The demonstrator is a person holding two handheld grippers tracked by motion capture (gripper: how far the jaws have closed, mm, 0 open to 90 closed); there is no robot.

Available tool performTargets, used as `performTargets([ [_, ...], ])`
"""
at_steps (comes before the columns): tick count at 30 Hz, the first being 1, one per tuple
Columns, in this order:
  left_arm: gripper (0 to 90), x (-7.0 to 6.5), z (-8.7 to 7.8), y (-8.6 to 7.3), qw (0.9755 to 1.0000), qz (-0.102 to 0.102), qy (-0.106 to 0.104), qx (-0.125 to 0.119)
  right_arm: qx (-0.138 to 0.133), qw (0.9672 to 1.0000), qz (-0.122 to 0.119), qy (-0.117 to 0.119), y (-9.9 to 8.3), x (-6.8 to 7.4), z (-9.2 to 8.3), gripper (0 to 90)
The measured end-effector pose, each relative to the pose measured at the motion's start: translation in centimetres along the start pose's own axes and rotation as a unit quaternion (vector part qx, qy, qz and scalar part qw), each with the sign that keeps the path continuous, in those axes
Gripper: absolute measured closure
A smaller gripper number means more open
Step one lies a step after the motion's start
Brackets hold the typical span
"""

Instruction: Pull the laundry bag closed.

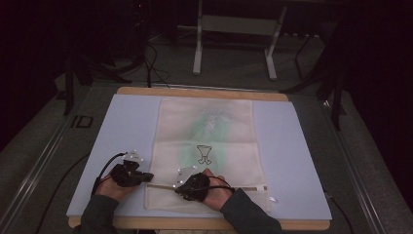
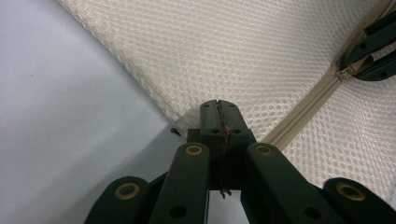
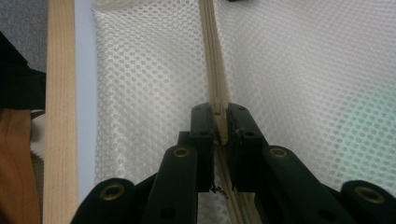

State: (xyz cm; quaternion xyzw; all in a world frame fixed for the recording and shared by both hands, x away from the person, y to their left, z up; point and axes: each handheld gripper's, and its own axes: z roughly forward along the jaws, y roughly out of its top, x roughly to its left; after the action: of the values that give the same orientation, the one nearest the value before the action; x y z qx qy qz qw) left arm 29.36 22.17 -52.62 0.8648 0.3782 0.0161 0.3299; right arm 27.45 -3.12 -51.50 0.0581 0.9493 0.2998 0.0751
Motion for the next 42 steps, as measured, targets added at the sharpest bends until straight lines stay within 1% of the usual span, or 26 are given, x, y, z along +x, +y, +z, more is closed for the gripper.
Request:
performTargets([
  [19, 90.0, 0.0, 0.0, 0.0, 1.0, 0.0, 0.0, -0.001, 0.006, 1.0, 0.003, -0.006, -1.3, -0.1, -1.0, 82.3],
  [24, 90.0, 0.0, 0.0, 0.0, 1.0, -0.004, 0.0, -0.002, 0.008, 0.9999, 0.008, -0.008, -1.6, -0.2, -1.3, 82.3],
  [34, 90.0, 0.0, 0.0, 0.0, 1.0, -0.003, -0.001, -0.001, 0.008, 0.9998, 0.015, -0.01, -2.3, -0.4, -1.9, 82.3],
  [35, 90.0, 0.0, 0.0, 0.0, 1.0, -0.002, 0.0, -0.001, 0.008, 0.9998, 0.012, -0.011, -2.4, -0.5, -1.9, 82.2],
  [37, 90.0, 0.0, 0.0, 0.0, 1.0, -0.002, 0.0, 0.0, 0.008, 0.9998, 0.018, -0.01, -2.5, -0.5, -2.1, 82.3],
  [42, 90.0, 0.0, 0.0, 0.0, 1.0, -0.003, -0.001, 0.0, 0.008, 0.9997, 0.02, -0.011, -2.9, -0.6, -2.3, 82.3],
])
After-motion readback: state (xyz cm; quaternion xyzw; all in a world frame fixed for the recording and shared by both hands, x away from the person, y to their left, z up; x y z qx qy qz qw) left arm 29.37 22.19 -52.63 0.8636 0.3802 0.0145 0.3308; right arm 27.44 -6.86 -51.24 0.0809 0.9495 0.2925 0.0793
